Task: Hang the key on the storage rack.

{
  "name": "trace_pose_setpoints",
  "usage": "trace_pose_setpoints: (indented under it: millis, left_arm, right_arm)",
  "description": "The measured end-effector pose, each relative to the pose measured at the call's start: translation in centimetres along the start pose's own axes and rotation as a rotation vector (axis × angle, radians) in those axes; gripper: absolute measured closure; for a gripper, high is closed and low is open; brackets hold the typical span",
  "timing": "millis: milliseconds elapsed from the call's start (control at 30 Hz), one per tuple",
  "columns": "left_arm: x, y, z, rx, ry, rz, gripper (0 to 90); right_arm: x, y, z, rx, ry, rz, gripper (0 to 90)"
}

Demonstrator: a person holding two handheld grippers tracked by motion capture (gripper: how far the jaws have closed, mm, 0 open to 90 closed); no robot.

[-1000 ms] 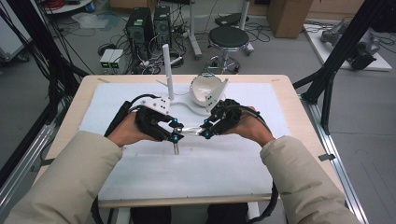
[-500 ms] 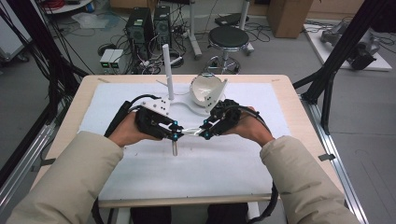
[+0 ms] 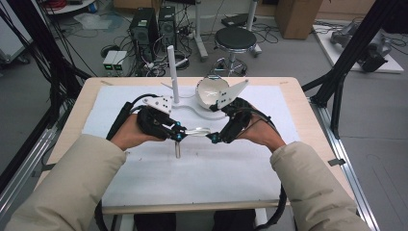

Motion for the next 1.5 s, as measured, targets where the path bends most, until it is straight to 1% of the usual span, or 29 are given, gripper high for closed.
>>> trace_pose_setpoints:
  millis: [33,67,100,167,300,333,433,467,567,600,633,667,733,767,833,867,900,933,1000,1067,1100,1133,1167,1200,1267,1300,1367,1433,1500]
  left_arm:
    - [0.2,-0.3,-0.3,0.003,0.021,-0.012,74.4]
    - [0.3,-0.5,-0.5,0.008,0.025,-0.013,74.4]
    - [0.3,-0.7,-0.7,0.011,0.027,-0.015,74.4]
    - [0.6,-1.1,-1.1,0.015,0.048,-0.032,74.4]
    - [1.0,-2.1,-2.0,0.031,0.067,-0.061,74.5]
    - [1.0,-2.1,-2.0,0.031,0.067,-0.061,74.5]
    - [1.3,-3.1,-2.9,0.044,0.090,-0.079,74.5]
    - [1.3,-3.4,-3.1,0.050,0.097,-0.089,74.4]
    - [1.5,-4.7,-3.9,0.068,0.123,-0.116,74.5]
    - [1.5,-4.7,-3.9,0.068,0.123,-0.116,74.5]
    - [1.5,-5.0,-4.1,0.077,0.126,-0.122,74.5]
    - [1.6,-5.5,-4.4,0.081,0.146,-0.136,74.5]
    - [1.7,-6.5,-4.9,0.095,0.157,-0.160,74.4]
    - [1.6,-7.4,-5.3,0.104,0.167,-0.175,74.4]
    - [1.6,-7.7,-5.4,0.110,0.172,-0.186,74.4]
    - [1.5,-8.3,-5.6,0.114,0.174,-0.193,74.4]
    - [1.5,-8.7,-5.8,0.120,0.190,-0.199,74.4]
    - [1.2,-9.4,-6.1,0.120,0.223,-0.230,74.5]
    - [0.8,-10.1,-6.3,0.130,0.230,-0.245,74.5]
    - [0.2,-11.0,-6.5,0.139,0.237,-0.273,74.5]
    - [0.0,-11.3,-6.6,0.138,0.244,-0.287,74.5]
    - [0.0,-11.3,-6.6,0.138,0.244,-0.287,74.5]
    - [-0.3,-11.9,-6.7,0.145,0.253,-0.300,74.5]
    - [-0.4,-12.1,-6.7,0.139,0.262,-0.307,74.5]
    - [-0.5,-12.4,-6.7,0.141,0.265,-0.317,74.5]
    - [-0.7,-12.6,-6.6,0.142,0.262,-0.321,74.5]
    - [-1.3,-13.1,-6.5,0.145,0.256,-0.339,74.4]
    - [-1.4,-13.2,-6.5,0.141,0.255,-0.341,74.5]
    - [-1.4,-13.5,-6.5,0.145,0.266,-0.351,74.4]
  right_arm:
    - [0.0,0.4,-0.4,-0.027,0.031,0.025,0.4]
    - [0.0,0.7,-0.8,-0.052,0.066,0.052,0.4]
    - [-0.1,0.9,-1.3,-0.065,0.095,0.080,0.4]
    - [-0.6,1.3,-2.3,-0.104,0.139,0.107,0.4]
    - [-1.9,1.3,-4.2,-0.138,0.207,0.154,0.4]
    - [-2.3,1.2,-4.7,-0.147,0.218,0.165,0.4]
    - [-3.7,1.0,-6.1,-0.199,0.250,0.174,0.4]
    - [-4.3,1.1,-6.7,-0.234,0.266,0.171,0.4]
    - [-5.8,1.3,-8.5,-0.329,0.327,0.195,0.4]
    - [-5.8,1.3,-8.5,-0.329,0.327,0.195,0.4]
    - [-6.2,1.2,-9.2,-0.352,0.359,0.201,0.4]
    - [-6.4,1.1,-9.6,-0.364,0.385,0.202,0.4]
    - [-7.2,1.0,-10.7,-0.407,0.441,0.191,0.4]
    - [-8.0,0.8,-11.2,-0.414,0.468,0.212,0.4]
    - [-8.5,0.8,-11.4,-0.424,0.474,0.221,0.4]
    - [-9.4,0.7,-11.7,-0.431,0.508,0.232,0.4]
    - [-9.9,0.7,-11.8,-0.435,0.517,0.248,0.4]
    - [-10.4,0.6,-11.9,-0.440,0.527,0.259,0.4]
    - [-11.4,0.6,-11.9,-0.456,0.548,0.271,0.4]
    - [-12.2,0.5,-12.0,-0.475,0.571,0.287,0.4]
    - [-12.6,0.4,-12.0,-0.482,0.589,0.298,0.4]
    - [-12.9,0.4,-12.1,-0.491,0.603,0.302,0.4]
    - [-13.2,0.4,-12.1,-0.499,0.614,0.308,0.4]
    - [-13.5,0.3,-12.0,-0.497,0.626,0.321,0.4]
    - [-13.8,0.3,-12.0,-0.507,0.629,0.321,0.4]
    - [-14.4,0.2,-11.8,-0.517,0.630,0.336,0.4]
    - [-14.9,0.2,-11.7,-0.527,0.630,0.342,0.4]
    - [-15.3,0.2,-11.6,-0.544,0.634,0.343,0.4]
    - [-15.7,0.1,-11.5,-0.551,0.634,0.349,0.4]
Point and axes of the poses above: each handheld gripper's, and its own axes: z roughly forward along the jaws, x roughly out of its top, y roughly to its right, the point moved 9 cm from there along z, roughly forward along the jaws, and after that the axes turned 4 degrees about x, right-handed, at the moved point
